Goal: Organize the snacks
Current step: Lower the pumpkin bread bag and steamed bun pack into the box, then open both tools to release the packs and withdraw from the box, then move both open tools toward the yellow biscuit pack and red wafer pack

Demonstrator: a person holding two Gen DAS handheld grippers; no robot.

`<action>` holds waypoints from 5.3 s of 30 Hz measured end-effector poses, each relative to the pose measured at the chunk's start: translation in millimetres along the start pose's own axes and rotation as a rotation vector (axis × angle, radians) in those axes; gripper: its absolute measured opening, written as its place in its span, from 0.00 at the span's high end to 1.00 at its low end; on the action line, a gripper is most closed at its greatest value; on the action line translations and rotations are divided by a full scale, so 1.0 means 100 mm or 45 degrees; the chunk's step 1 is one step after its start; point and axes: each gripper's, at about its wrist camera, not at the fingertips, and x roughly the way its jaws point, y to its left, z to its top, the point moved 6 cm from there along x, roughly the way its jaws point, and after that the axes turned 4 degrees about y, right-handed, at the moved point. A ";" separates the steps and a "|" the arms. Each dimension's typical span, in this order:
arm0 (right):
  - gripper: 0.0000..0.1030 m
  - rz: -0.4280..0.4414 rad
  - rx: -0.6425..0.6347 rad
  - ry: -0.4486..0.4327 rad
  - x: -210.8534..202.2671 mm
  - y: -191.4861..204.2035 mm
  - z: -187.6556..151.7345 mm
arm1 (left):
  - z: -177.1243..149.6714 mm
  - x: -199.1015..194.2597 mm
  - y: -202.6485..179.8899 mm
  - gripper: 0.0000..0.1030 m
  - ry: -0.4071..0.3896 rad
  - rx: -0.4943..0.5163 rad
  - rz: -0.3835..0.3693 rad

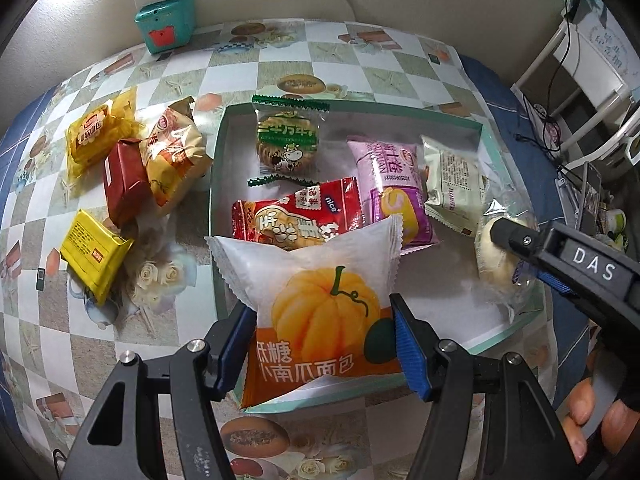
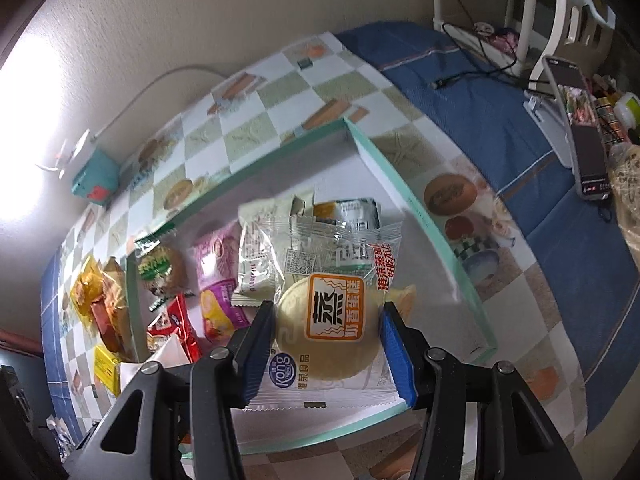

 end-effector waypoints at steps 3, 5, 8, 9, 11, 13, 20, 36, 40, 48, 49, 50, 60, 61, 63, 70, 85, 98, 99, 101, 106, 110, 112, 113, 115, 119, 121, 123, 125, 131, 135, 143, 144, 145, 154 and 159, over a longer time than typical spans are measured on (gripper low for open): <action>0.45 -0.008 -0.017 0.015 0.04 0.03 -0.03 | 0.00 0.02 0.00 0.35 0.008 0.003 0.003; 0.45 -0.012 -0.026 0.026 0.06 0.06 -0.06 | 0.01 0.03 0.00 0.35 0.009 0.002 0.005; 0.45 -0.019 -0.031 0.039 0.07 0.07 -0.08 | 0.01 0.05 0.01 0.35 0.019 -0.002 0.008; 0.45 -0.023 -0.035 0.042 0.08 0.07 -0.08 | 0.01 0.06 0.00 0.35 0.026 -0.002 0.011; 0.45 -0.028 -0.044 0.045 0.08 0.08 -0.09 | 0.00 0.08 0.00 0.35 0.035 -0.003 0.013; 0.45 -0.033 -0.054 0.056 0.09 0.09 -0.11 | -0.01 0.09 -0.01 0.35 0.042 0.002 0.012; 0.45 -0.067 -0.113 0.104 0.17 0.13 -0.21 | -0.02 0.15 -0.01 0.35 0.066 0.005 0.019; 0.42 -0.117 -0.177 0.147 0.24 0.16 -0.27 | -0.04 0.22 -0.06 0.35 0.112 0.027 0.007; 0.36 -0.118 -0.168 0.146 0.23 0.14 -0.26 | -0.03 0.18 -0.02 0.34 0.108 0.019 0.005; 0.30 -0.104 -0.167 0.068 0.02 0.18 -0.18 | 0.01 -0.04 -0.02 0.24 0.055 0.033 -0.032; 0.30 -0.102 -0.164 0.053 -0.02 0.18 -0.16 | 0.02 -0.06 -0.02 0.19 0.050 0.035 -0.034; 0.30 -0.101 -0.161 0.035 -0.06 0.18 -0.14 | 0.03 -0.11 -0.02 0.18 0.037 0.039 -0.036; 0.17 -0.083 -0.128 -0.031 -0.20 0.16 -0.06 | 0.15 -0.37 0.22 0.18 -0.088 -0.032 0.011; 0.17 -0.081 -0.128 -0.032 -0.20 0.17 -0.07 | 0.17 -0.39 0.30 0.18 -0.096 -0.067 0.016; 0.17 -0.081 -0.126 -0.029 -0.19 0.16 -0.07 | 0.19 -0.40 0.41 0.18 -0.109 -0.120 0.027; 0.13 -0.075 -0.148 -0.023 -0.15 0.21 -0.10 | 0.23 -0.48 0.92 0.05 -0.189 -0.334 0.109; 0.00 -0.038 -0.215 -0.077 -0.21 0.48 -0.12 | 0.16 -0.69 1.89 0.04 -0.268 -0.624 0.260; 0.00 0.041 -0.367 -0.060 -0.13 1.21 -0.37 | -0.26 -0.93 3.04 0.04 -0.334 -0.992 0.292; 0.00 0.050 -0.382 -0.054 -0.12 1.27 -0.40 | -0.29 -0.95 3.13 0.04 -0.335 -1.011 0.294; 0.00 0.039 -0.402 -0.052 -0.10 1.39 -0.45 | -0.35 -0.97 3.27 0.04 -0.342 -1.048 0.295; 0.00 0.050 -0.447 -0.047 -0.05 1.65 -0.53 | -0.50 -1.00 3.61 0.04 -0.346 -1.133 0.305; 0.00 0.071 -0.480 -0.040 -0.01 1.88 -0.59 | -0.61 -0.98 3.78 0.04 -0.334 -1.174 0.302; 0.00 0.085 -0.502 -0.026 0.04 2.00 -0.63 | -0.63 -0.96 3.82 0.04 -0.326 -1.180 0.295; 0.00 0.087 -0.512 -0.018 0.07 2.05 -0.65 | -0.63 -0.94 3.82 0.04 -0.324 -1.178 0.291; 0.00 0.084 -0.531 -0.005 0.14 2.13 -0.67 | -0.60 -0.89 3.79 0.04 -0.319 -1.164 0.274; 0.00 0.052 -0.569 0.003 0.25 2.25 -0.69 | -0.47 -0.79 3.62 0.04 -0.291 -1.093 0.211; 0.00 0.041 -0.583 0.008 0.31 2.28 -0.69 | -0.39 -0.74 3.50 0.04 -0.289 -1.060 0.189; 0.00 0.034 -0.588 0.016 0.34 2.30 -0.68 | -0.31 -0.65 3.38 0.04 -0.282 -1.041 0.147; 0.00 0.010 -0.588 0.008 0.35 2.28 -0.64 | -0.22 -0.49 3.23 0.04 -0.237 -1.020 0.084; 0.00 -0.024 -0.577 -0.027 0.33 2.25 -0.51 | -0.01 -0.21 2.88 0.04 -0.149 -0.890 0.132; 0.00 -0.030 -0.568 -0.033 0.35 2.25 -0.40 | 0.10 -0.08 2.65 0.04 -0.124 -0.840 0.116; 0.00 -0.028 -0.551 -0.025 0.41 2.21 -0.31 | 0.24 0.24 2.39 0.04 -0.064 -0.774 0.118; 0.00 -0.029 -0.546 -0.020 0.42 2.20 -0.31 | 0.25 0.27 2.36 0.04 -0.058 -0.769 0.119; 0.00 -0.033 -0.541 -0.017 0.43 2.18 -0.30 | 0.25 0.30 2.34 0.04 -0.055 -0.761 0.128; 0.00 -0.029 -0.527 -0.015 0.42 2.13 -0.29 | 0.29 0.38 2.27 0.04 -0.043 -0.660 0.248; 0.00 -0.033 -0.544 -0.015 0.44 2.15 -0.31 | 0.20 0.33 2.49 0.04 -0.017 -0.671 0.258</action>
